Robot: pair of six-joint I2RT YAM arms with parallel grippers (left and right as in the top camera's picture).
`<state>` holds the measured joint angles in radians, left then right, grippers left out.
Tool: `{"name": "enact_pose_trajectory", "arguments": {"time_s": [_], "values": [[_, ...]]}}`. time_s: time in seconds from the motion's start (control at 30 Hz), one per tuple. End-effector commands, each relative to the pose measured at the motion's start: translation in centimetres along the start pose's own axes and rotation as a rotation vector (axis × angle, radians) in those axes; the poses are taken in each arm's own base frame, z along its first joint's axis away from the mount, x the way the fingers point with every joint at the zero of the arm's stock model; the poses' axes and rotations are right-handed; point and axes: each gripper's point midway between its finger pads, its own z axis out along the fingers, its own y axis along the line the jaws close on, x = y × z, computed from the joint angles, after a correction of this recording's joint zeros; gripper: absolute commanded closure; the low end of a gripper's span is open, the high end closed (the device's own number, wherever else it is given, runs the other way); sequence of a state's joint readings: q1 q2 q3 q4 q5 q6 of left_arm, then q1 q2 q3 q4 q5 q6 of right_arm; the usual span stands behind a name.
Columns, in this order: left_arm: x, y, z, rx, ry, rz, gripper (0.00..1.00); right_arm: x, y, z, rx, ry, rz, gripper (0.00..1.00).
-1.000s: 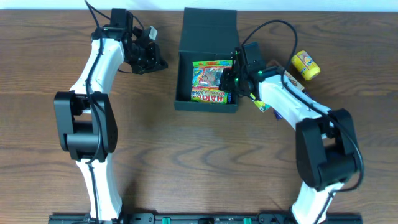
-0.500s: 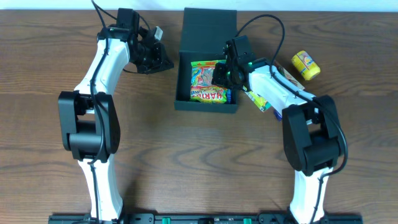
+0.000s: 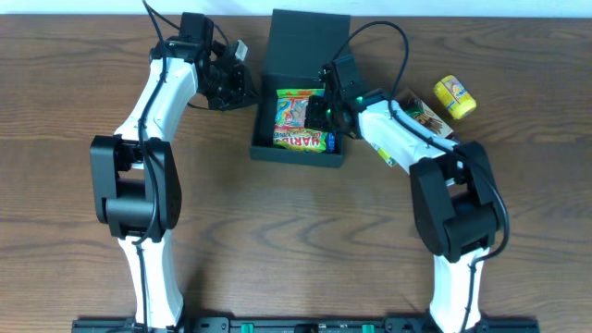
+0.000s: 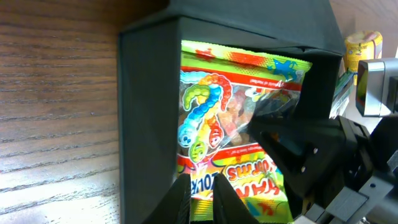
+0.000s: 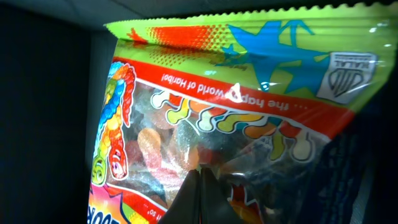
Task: Pack container
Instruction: 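Press the gummy bag down into the box with the right gripper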
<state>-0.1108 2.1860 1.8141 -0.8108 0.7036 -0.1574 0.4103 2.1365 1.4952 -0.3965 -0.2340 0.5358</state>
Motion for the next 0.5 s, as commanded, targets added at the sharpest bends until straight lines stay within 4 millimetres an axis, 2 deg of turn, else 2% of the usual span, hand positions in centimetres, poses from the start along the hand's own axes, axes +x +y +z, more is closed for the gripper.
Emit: {"name": "enact_pose_trajectory", "arguments": {"time_s": [0.0, 0.1, 0.17, 0.33, 0.47], "values": [[0.5, 0.4, 0.6, -0.005, 0.022, -0.014, 0.86, 0.8, 0.5, 1.0, -0.005, 0.023, -0.029, 0.99], [0.4, 0.5, 0.6, -0.005, 0.020, -0.014, 0.94, 0.1, 1.2, 0.4, -0.042, 0.030, -0.050, 0.99], [0.1, 0.7, 0.2, -0.005, 0.009, -0.018, 0.94, -0.6, 1.4, -0.2, -0.042, 0.027, -0.067, 0.99], [-1.4, 1.2, -2.7, -0.049, -0.064, -0.015, 0.94, -3.2, 1.7, -2.2, 0.009, -0.013, -0.127, 0.99], [-1.5, 3.0, -4.3, -0.163, -0.090, -0.034, 0.94, -4.0, 2.4, -3.4, 0.010, -0.013, -0.138, 0.99]]}}
